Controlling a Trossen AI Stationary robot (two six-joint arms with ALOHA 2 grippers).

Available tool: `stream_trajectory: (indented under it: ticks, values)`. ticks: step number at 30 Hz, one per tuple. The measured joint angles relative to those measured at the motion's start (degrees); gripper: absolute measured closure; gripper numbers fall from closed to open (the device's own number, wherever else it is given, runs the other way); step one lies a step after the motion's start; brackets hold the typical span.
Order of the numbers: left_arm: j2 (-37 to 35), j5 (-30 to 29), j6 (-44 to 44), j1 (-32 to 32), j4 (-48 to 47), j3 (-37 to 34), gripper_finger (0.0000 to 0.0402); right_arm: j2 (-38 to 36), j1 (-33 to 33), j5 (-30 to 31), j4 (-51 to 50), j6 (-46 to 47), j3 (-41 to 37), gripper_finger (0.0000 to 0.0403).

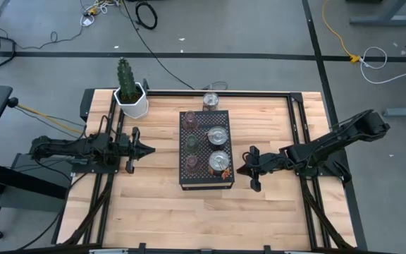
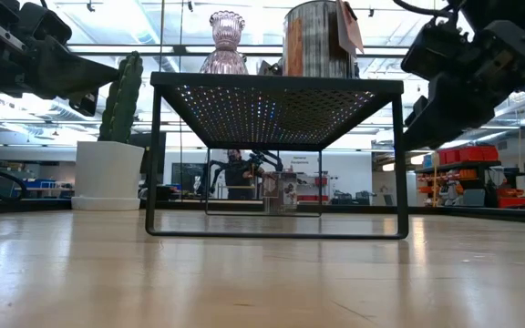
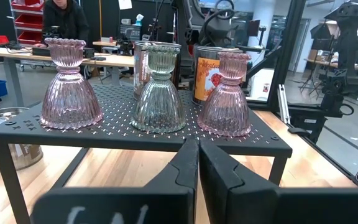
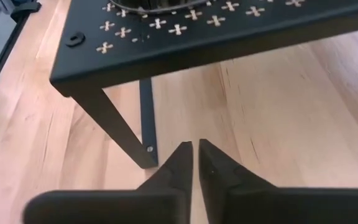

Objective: Pick & Place candle stick holders
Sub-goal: Adjust the shelf

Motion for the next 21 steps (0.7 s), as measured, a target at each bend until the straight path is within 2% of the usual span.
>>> stream_trajectory:
  ticks: [4,21]
  values:
    - [0.0,0.0,0.0,0.0,0.0,0.0,0.0383,0.6,0.0,0.0,0.3,-0.5,-0.3,0.0399]
    - [0.0,0.0,0.0,0.0,0.0,0.0,0.0383,7.0,0.0,-0.1,13.8,-0.1,-0.3,0.0401]
